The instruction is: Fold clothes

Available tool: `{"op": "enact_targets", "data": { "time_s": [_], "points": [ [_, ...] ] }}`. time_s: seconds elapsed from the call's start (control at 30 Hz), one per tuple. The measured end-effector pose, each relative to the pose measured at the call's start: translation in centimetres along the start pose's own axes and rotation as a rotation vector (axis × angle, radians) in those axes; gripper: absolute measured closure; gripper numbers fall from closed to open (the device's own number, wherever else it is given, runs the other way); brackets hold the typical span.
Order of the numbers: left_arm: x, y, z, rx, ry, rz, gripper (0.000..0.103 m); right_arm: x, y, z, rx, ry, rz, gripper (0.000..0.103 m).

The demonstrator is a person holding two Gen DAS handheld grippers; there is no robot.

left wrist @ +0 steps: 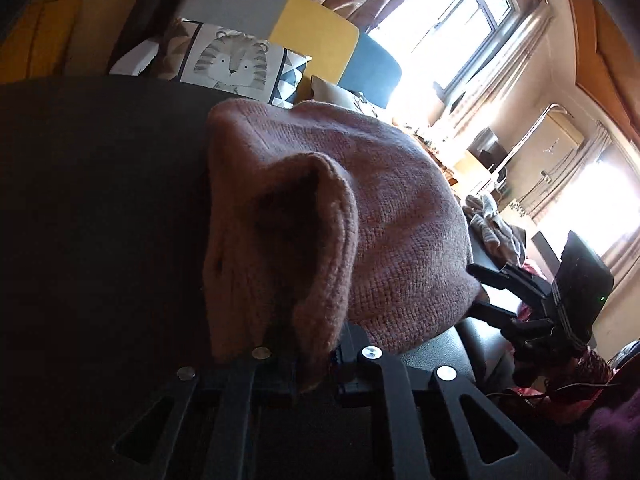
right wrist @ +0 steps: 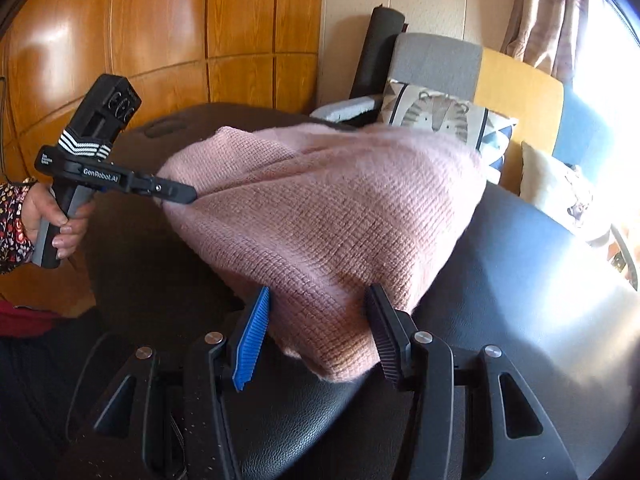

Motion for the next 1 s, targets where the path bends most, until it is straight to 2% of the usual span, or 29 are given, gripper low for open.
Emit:
{"op": "enact_targets", "data": {
  "time_s": [0.1, 0.2, 0.27, 0.4, 0.47, 0.57, 0.6, 0.63, 0.67, 0.7, 0.73, 0.8, 0.87, 0.93, 1.0],
  "points": [
    [0.3, -1.7, -0.3, -0.104, 0.011, -0.122, 0.082, -0.1, 0.0, 0.2, -0.007, -0.014, -0.010, 0.050],
    [0.2, -4.4, -1.3, -0.139, 0.054, -0.256, 0.082, -0.2, 0.3, 0.2, 0.008, -0.025, -0.006, 0.050],
    [0.0, -5.8, -2.7, -0.116, 0.102, -0.313, 0.082, -0.1, 0.9, -0.6, 0.048, -0.005, 0.033, 0.050],
    [0.3, -7.0, -6.4, 0.040, 0.222, -0.364, 0.083, 0.8, 2.9, -4.0, 0.086, 0.155, 0.136, 0.050],
    [1.8, -5.3, -7.7, 0.091, 0.302, -0.315, 0.083, 2.0, 4.1, -4.6, 0.017, 0.187, 0.171, 0.050],
    [5.2, -0.1, -6.8, 0.137, 0.324, -0.156, 0.082, 4.5, 5.6, -3.3, -0.090, 0.167, 0.187, 0.050],
    [6.2, 1.7, -5.7, 0.129, 0.310, -0.101, 0.082, 5.6, 6.1, -2.5, -0.118, 0.151, 0.191, 0.051],
    [7.1, 3.3, -4.4, 0.108, 0.282, -0.046, 0.082, 6.5, 6.6, -1.6, -0.107, 0.137, 0.216, 0.053],
    [8.0, 5.0, -2.7, 0.105, 0.244, 0.013, 0.081, 7.5, 7.2, -0.7, -0.097, 0.124, 0.242, 0.060],
    [8.5, 6.1, -1.1, 0.127, 0.214, 0.058, 0.081, 8.7, 7.6, 0.4, -0.082, 0.099, 0.278, 0.074],
    [8.7, 6.9, 0.7, 0.148, 0.182, 0.102, 0.081, 9.6, 7.8, 1.5, -0.074, 0.073, 0.301, 0.075],
    [8.6, 7.6, 4.4, 0.199, 0.095, 0.166, 0.081, 11.1, 8.3, 3.7, -0.049, 0.037, 0.306, 0.076],
    [7.9, 6.9, 6.9, 0.281, 0.018, 0.198, 0.081, 11.4, 8.1, 5.6, -0.014, -0.012, 0.305, 0.076],
    [7.0, 4.8, 7.4, 0.409, 0.007, 0.180, 0.083, 11.3, 7.7, 7.1, 0.012, -0.047, 0.308, 0.076],
    [6.3, 1.5, 6.1, 0.391, 0.023, 0.091, 0.084, 10.9, 6.6, 7.8, -0.009, -0.040, 0.243, 0.075]
  ]
}}
Point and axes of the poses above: each gripper's, at about its wrist camera, not at the fingertips, and z roughly the way its jaws point, y to its right, x to its top, the point moved 2 cm from there along z, roughly the way its jaws point, and after that the axes turned 5 degrees about -y, right-handed, at the moved point
